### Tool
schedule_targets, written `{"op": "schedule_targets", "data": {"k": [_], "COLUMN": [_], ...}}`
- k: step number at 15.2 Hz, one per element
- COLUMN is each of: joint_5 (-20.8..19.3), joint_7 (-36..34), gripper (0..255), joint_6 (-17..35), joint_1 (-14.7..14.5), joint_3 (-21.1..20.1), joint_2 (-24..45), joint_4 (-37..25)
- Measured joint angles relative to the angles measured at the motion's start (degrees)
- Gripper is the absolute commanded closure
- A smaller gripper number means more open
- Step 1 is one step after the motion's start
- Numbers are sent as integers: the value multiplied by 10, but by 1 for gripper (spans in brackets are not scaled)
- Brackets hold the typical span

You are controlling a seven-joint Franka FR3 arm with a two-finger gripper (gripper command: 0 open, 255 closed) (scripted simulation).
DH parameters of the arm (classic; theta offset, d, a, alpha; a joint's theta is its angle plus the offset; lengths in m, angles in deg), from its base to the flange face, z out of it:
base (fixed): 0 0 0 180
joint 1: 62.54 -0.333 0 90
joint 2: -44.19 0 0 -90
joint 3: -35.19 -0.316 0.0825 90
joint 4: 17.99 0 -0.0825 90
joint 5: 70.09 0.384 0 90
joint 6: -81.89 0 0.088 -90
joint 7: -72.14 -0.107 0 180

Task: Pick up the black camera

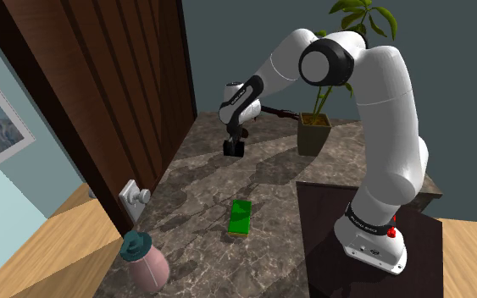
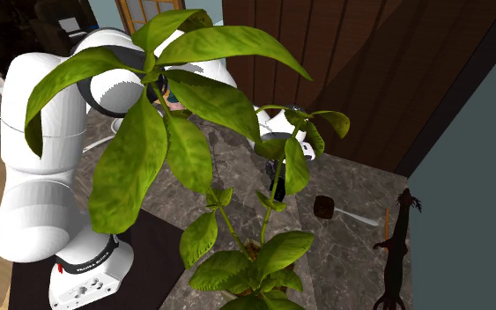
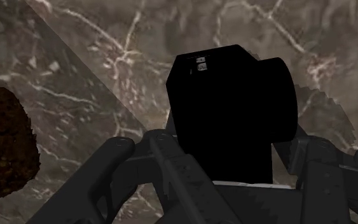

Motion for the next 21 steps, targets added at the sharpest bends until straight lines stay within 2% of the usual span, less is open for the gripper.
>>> {"op": "schedule_targets", "data": {"k": [8,21], "joint_5": [0,-12], "joint_7": [-1,-11], "gripper": [255,255], "joint_6": [-1,-74], "joint_1": [0,-7], "joint_3": [0,7], "joint_2": [-2,-70], "joint_4": [0,-4]}}
